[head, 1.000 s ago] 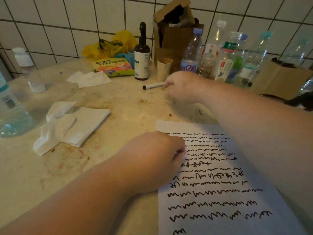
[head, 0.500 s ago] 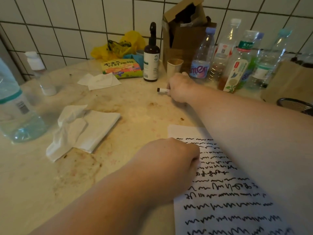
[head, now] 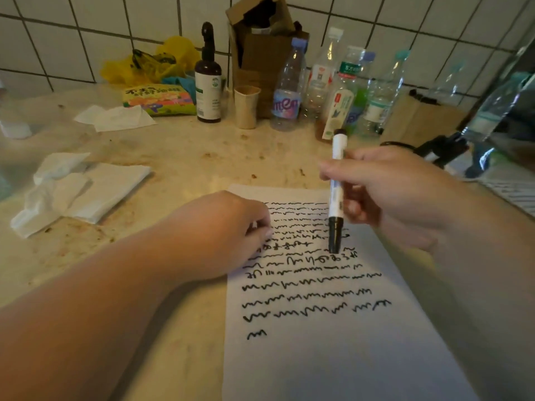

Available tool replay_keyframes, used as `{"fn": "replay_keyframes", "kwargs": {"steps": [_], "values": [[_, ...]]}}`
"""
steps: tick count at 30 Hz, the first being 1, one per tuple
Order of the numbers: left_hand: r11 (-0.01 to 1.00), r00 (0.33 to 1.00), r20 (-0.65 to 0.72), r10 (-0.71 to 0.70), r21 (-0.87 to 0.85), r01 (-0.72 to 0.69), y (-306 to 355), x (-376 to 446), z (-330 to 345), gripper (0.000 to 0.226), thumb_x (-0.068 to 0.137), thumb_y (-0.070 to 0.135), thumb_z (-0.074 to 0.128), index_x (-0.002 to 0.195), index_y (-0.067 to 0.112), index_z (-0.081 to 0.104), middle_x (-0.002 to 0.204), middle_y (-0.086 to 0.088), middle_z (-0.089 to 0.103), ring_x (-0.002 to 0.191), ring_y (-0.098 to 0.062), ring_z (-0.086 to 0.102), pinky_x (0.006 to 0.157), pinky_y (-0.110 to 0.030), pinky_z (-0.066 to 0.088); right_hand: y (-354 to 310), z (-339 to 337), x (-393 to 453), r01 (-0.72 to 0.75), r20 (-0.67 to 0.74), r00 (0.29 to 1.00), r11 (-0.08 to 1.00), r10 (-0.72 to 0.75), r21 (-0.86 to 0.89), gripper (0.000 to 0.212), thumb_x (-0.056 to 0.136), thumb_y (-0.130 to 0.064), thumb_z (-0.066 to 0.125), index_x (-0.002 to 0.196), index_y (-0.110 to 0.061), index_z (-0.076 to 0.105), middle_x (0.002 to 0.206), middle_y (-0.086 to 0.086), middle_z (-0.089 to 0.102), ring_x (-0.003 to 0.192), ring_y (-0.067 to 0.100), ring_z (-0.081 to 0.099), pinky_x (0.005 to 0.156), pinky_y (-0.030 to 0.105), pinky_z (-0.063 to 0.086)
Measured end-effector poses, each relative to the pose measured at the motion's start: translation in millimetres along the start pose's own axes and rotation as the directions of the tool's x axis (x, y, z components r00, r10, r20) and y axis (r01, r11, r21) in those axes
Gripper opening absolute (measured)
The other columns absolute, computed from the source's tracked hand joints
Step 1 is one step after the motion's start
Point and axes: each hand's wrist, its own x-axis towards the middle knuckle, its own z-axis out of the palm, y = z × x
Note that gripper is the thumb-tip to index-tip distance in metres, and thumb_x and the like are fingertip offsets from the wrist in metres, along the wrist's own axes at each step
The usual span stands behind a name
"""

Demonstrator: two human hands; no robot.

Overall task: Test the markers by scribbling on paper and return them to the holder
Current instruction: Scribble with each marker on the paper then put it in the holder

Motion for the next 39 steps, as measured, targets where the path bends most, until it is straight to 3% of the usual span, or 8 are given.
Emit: {"fn": "replay_keyframes", "kwargs": {"steps": [9,14,18,23,26,29,32,39], "values": [[0.957,0.998,0.043,-0.044,-0.285,0.055,20,-8,-10,0.038,0.070,0.066,0.055,0.101,0.047,0.066,0.081,0.020,0.069,0.078,0.006,0.059,0.071,-0.024,0.053,51,7,-10,0.189,-0.075,0.981,0.967,-0.178,0.172,0.028,0.064,-0.039,0.080,0.078,-0.015,0.074,0.064,0.002,0.063,0.058,0.018,0.057,0.056,0.031,0.047],[0.947,1.000,-0.005,-0.024,-0.321,0.021,22,-8,-7,0.006,0.080,0.048,0.065,0.085,0.046,0.067,0.082,0.029,0.067,0.079,0.007,0.059,0.069,-0.017,0.049,55,9,-10,0.260,0.010,0.963,0.942,-0.268,0.211,0.017,0.071,-0.034,0.076,0.069,-0.018,0.069,0.067,0.010,0.068,0.059,0.023,0.063,0.058,0.035,0.052],[0.956,0.998,-0.015,0.056,-0.287,-0.058,20,-7,-7,0.011,0.082,0.050,0.056,0.082,0.043,0.064,0.080,0.021,0.064,0.072,-0.003,0.058,0.063,-0.026,0.046,54,10,-12,0.254,0.100,0.951,0.924,-0.292,0.286,0.017,0.086,-0.019,0.067,0.081,-0.003,0.070,0.067,0.018,0.070,0.052,0.026,0.062,0.050,0.031,0.051],[0.923,0.921,0.293,0.259,-0.357,-0.146,12,-14,-22,0.021,0.089,0.045,0.048,0.075,0.039,0.061,0.068,0.015,0.060,0.064,-0.002,0.055,0.062,-0.015,0.043,53,-6,-17,0.369,0.133,0.889,0.856,-0.439,0.362,0.012,0.064,-0.017,0.072,0.061,-0.008,0.066,0.049,0.011,0.058,0.037,0.020,0.051,0.036,0.020,0.036],[0.885,0.986,0.095,0.140,-0.459,-0.081,4,-14,-28,0.025,0.087,0.052,0.052,0.079,0.034,0.068,0.064,0.012,0.062,0.058,0.000,0.054,0.061,-0.020,0.043,53,-13,-19,0.363,0.159,0.878,0.844,-0.452,0.396,0.024,0.055,-0.030,0.079,0.060,-0.011,0.065,0.050,0.011,0.055,0.038,0.019,0.050,0.037,0.021,0.031],[0.964,0.998,-0.062,-0.003,-0.266,-0.013,8,-8,-22,0.027,0.081,0.057,0.051,0.087,0.037,0.068,0.066,0.012,0.064,0.060,-0.001,0.056,0.059,-0.025,0.045,54,-2,-22,0.327,0.341,0.861,0.924,-0.377,0.196,0.013,0.069,-0.022,0.071,0.066,-0.009,0.070,0.055,0.016,0.060,0.045,0.021,0.055,0.039,0.023,0.038],[1.000,0.999,-0.025,0.023,-0.004,-0.023,11,-7,-11,0.025,0.085,0.054,0.050,0.094,0.037,0.066,0.072,0.017,0.062,0.066,0.002,0.055,0.057,-0.020,0.041,50,9,-28,0.332,0.433,0.851,0.943,-0.297,-0.006,0.018,0.079,-0.021,0.074,0.074,-0.005,0.069,0.064,0.016,0.068,0.052,0.021,0.060,0.045,0.022,0.047],[1.000,1.000,0.021,0.011,0.004,-0.011,7,-5,-2,0.033,0.078,0.060,0.053,0.096,0.036,0.067,0.075,0.017,0.062,0.069,0.001,0.054,0.063,-0.023,0.047,45,15,-38,0.248,0.498,0.850,0.965,-0.173,-0.087,0.013,0.082,-0.017,0.073,0.079,-0.005,0.069,0.068,0.016,0.073,0.054,0.020,0.066,0.052,0.030,0.055]]}}
